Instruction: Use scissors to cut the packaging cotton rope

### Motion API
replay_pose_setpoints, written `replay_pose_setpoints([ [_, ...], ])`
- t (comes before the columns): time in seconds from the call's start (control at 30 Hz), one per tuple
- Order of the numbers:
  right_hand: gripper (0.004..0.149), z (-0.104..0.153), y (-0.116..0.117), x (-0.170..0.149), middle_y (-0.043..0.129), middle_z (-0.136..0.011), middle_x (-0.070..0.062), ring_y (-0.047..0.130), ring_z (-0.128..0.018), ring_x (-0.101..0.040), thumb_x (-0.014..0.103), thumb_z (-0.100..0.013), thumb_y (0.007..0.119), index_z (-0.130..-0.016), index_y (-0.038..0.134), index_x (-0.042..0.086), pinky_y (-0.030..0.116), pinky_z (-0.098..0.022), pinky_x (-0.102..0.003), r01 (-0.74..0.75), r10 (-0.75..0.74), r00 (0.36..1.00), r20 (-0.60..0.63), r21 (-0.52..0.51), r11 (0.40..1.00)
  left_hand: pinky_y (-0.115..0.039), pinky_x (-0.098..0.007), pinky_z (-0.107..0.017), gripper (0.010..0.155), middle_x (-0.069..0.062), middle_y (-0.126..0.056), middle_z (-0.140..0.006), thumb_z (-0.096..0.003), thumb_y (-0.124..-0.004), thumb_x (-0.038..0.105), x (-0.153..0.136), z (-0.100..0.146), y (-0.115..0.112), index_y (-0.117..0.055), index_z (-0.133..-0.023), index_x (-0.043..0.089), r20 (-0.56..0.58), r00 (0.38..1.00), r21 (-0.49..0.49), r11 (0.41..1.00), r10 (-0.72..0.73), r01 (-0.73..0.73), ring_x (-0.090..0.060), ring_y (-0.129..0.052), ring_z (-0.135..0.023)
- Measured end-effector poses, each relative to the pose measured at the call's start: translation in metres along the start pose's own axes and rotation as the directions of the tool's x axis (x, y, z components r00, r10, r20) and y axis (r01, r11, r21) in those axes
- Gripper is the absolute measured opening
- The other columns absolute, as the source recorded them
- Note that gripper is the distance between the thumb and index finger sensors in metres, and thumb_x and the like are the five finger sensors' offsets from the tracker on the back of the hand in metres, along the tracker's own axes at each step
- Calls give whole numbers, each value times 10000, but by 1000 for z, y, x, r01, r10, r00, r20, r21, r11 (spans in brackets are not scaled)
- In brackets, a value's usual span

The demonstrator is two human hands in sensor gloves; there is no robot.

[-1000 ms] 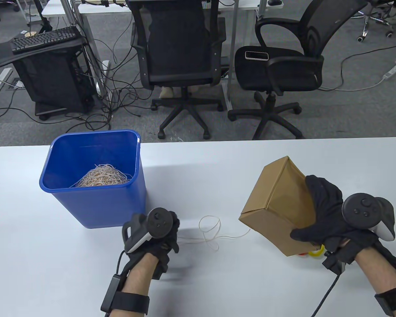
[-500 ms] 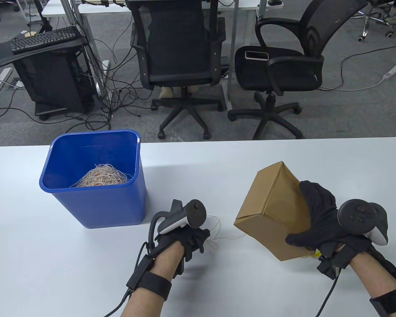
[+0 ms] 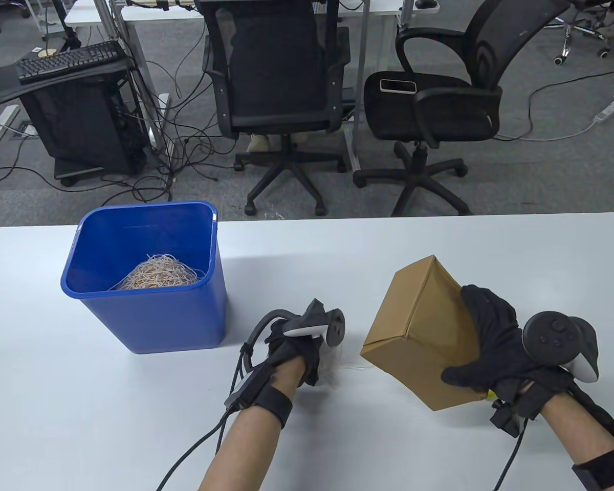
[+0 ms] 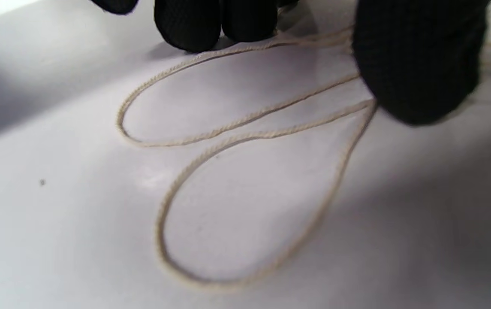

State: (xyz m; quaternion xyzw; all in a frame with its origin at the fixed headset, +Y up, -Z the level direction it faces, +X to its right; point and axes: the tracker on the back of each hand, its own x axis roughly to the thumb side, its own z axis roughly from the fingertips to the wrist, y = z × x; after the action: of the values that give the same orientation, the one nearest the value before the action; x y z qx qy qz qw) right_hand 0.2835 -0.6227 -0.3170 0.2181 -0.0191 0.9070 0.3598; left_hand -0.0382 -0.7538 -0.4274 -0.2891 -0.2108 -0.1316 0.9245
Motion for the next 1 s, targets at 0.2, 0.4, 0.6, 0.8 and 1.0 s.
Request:
replay_pose_setpoints([
  [0.2, 1313, -1, 6, 0, 215, -1078, -424, 235, -923, -675, 674, -256, 1009, -1090, 217, 41, 504, -481, -907, 10, -10, 1000, 0, -4, 1000, -648, -661, -609, 425, -77, -953, -618, -435, -898, 255, 7, 3, -4, -789, -820, 111, 71, 997, 218, 976, 12, -28, -389, -951, -632],
  [0.4, 1308, -5, 12, 1, 220, -1074, -429, 242, -920, -677, 676, -258, 1007, -1088, 224, 37, 509, -475, -907, 25, -25, 1000, 0, -7, 1000, -679, -657, -582, 395, -68, -964, -519, -443, -842, 267, 20, 9, -10, -830, -768, 42, 60, 993, 261, 962, -98, 79, -353, -996, -519],
  [0.6, 1305, -3, 11, 1, 217, -1074, -428, 240, -920, -677, 681, -258, 1002, -1088, 227, 38, 509, -474, -906, 41, -41, 999, -3, -16, 999, -710, -655, -535, 462, -53, -959, -477, -432, -814, 336, 25, 8, -15, -814, -753, 3, 28, 985, 264, 952, -170, 156, -331, -1011, -430],
  [0.8, 1306, 0, 8, -4, 215, -1073, -430, 239, -919, -678, 683, -262, 1000, -1086, 218, 39, 509, -474, -906, 62, -63, 998, -18, -32, 998, -721, -641, -525, 465, -37, -941, -483, -407, -738, 401, 14, 14, -8, -811, -729, 73, 0, 995, 245, 965, -99, 96, -309, -1002, -410],
  [1.0, 1302, 2, 12, -12, 217, -1072, -431, 243, -917, -678, 685, -264, 999, -1086, 224, 38, 513, -471, -905, 98, -99, 995, -34, -40, 994, -708, -644, -537, 458, -47, -929, -515, -405, -723, 397, -21, 54, 36, -793, -734, 86, 68, 981, 382, 903, 183, -195, -315, -987, -439],
])
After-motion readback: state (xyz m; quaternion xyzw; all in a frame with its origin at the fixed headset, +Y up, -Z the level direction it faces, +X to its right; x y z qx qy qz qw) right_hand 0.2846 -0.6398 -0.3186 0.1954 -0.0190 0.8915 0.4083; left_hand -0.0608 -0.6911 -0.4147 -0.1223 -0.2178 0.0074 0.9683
